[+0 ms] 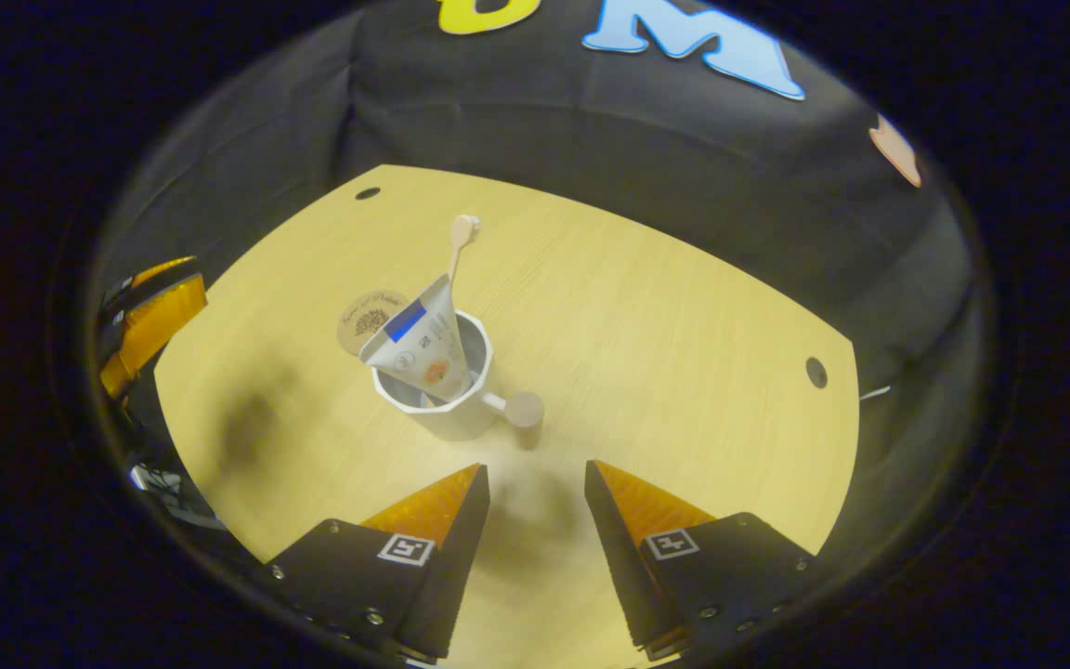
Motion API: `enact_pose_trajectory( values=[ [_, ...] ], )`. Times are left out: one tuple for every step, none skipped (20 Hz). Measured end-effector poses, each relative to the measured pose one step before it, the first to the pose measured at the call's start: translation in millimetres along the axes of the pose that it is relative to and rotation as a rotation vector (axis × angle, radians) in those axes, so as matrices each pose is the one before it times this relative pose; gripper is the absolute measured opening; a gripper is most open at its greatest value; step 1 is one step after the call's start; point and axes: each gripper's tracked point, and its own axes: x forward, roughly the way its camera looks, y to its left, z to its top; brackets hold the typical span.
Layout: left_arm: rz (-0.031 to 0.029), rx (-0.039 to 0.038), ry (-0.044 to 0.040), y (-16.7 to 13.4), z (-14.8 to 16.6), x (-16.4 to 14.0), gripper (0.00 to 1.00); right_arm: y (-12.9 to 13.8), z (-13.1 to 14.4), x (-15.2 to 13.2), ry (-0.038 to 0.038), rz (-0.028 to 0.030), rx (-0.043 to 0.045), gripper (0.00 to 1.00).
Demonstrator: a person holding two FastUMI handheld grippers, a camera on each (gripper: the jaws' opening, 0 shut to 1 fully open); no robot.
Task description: Put the toothbrush and toothpaste on the desktop into the cup, then pick up the cup and place it on the coaster on the desktop.
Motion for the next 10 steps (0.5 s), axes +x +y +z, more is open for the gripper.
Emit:
enact_pose_trajectory(
  values=[
    [-0.00120, -0.01297, 0.01352, 0.94, -4.47, -0.73, 0.60, -0.64, 3.20, 4.75, 0.02325, 0.01060, -0.04433, 0.68],
    [-0.00297, -0.00939, 0.01077, 0.95, -3.51, -0.48, 0.63, 1.02, 1.95, 5.03, 0.02319, 0.01831, -0.03934, 0.68],
    [0.00655, -0.00656, 0.00810, 2.79, -3.35, -1.95, 0.71, 0.47, 1.86, 4.49, 0.02188, 0.01582, -0.03512, 0.68],
    [0.00328, -0.00587, 0.00725, 2.42, -2.99, -0.96, 0.85, -1.09, 3.49, 3.73, 0.01760, 0.01207, -0.03339, 0.68],
    [0.01370, -0.00443, 0.00962, 5.28, -3.52, -1.41, 0.80, -0.61, 3.46, 3.12, 0.01333, 0.00752, -0.03329, 0.68],
    [0.00984, -0.00630, 0.01001, 3.77, -4.16, -0.82, 0.88, -1.15, 3.33, 2.98, 0.01457, 0.00603, -0.03276, 0.68],
    [0.00785, -0.00587, 0.00953, 0.88, -2.50, -1.33, 0.92, 0.75, 2.35, 2.49, 0.01110, 0.01521, -0.02937, 0.68],
    [0.01014, -0.00530, 0.00871, 1.59, -2.16, 0.19, 0.92, 0.28, 2.21, 3.51, 0.01415, 0.01426, -0.02345, 0.68],
    [0.01420, -0.00457, 0.00780, 4.26, -2.38, 0.93, 0.94, 1.01, 0.91, 3.31, 0.01714, 0.01512, -0.02158, 0.68],
    [0.01517, -0.00421, 0.00602, 4.99, -1.98, 0.93, 0.93, -0.50, -0.23, 2.55, 0.01870, 0.00957, -0.02537, 0.68]
  ],
)
